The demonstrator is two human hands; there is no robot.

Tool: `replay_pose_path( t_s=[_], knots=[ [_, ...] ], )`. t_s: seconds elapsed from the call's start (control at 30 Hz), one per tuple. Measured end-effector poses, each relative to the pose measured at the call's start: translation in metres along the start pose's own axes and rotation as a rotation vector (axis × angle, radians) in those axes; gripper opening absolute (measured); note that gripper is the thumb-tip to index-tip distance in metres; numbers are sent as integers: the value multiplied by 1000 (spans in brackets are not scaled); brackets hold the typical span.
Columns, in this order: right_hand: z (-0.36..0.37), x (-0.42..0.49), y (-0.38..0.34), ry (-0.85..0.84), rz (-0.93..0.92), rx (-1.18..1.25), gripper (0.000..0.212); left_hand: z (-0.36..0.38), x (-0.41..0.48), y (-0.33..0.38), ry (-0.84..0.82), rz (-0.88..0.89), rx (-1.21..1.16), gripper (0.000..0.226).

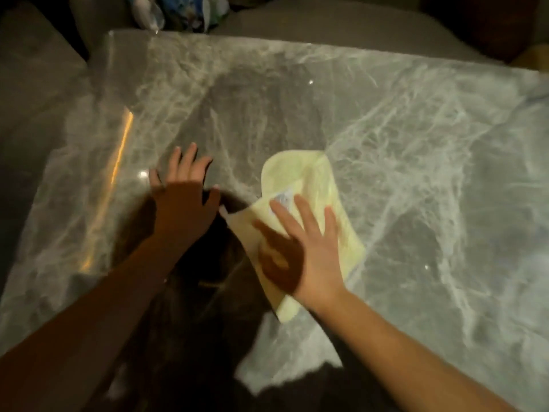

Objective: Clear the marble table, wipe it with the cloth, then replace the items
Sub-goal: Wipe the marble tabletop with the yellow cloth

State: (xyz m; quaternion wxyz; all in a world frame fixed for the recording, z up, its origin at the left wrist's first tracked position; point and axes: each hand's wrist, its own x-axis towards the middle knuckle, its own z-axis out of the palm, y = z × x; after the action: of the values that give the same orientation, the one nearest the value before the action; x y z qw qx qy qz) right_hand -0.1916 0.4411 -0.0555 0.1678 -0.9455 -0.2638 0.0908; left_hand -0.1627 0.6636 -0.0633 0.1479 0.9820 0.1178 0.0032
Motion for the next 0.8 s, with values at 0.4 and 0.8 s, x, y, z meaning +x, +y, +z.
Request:
replay_pose_path(
  t_s=[0.4, 0.8],
  knots=[
    [0, -52, 18, 114, 308, 26, 60, 39, 22, 90, -72, 290, 7, 58],
    [-64, 177, 160, 189, 475, -101, 65, 39, 23, 80, -107, 349, 92, 60]
  ],
)
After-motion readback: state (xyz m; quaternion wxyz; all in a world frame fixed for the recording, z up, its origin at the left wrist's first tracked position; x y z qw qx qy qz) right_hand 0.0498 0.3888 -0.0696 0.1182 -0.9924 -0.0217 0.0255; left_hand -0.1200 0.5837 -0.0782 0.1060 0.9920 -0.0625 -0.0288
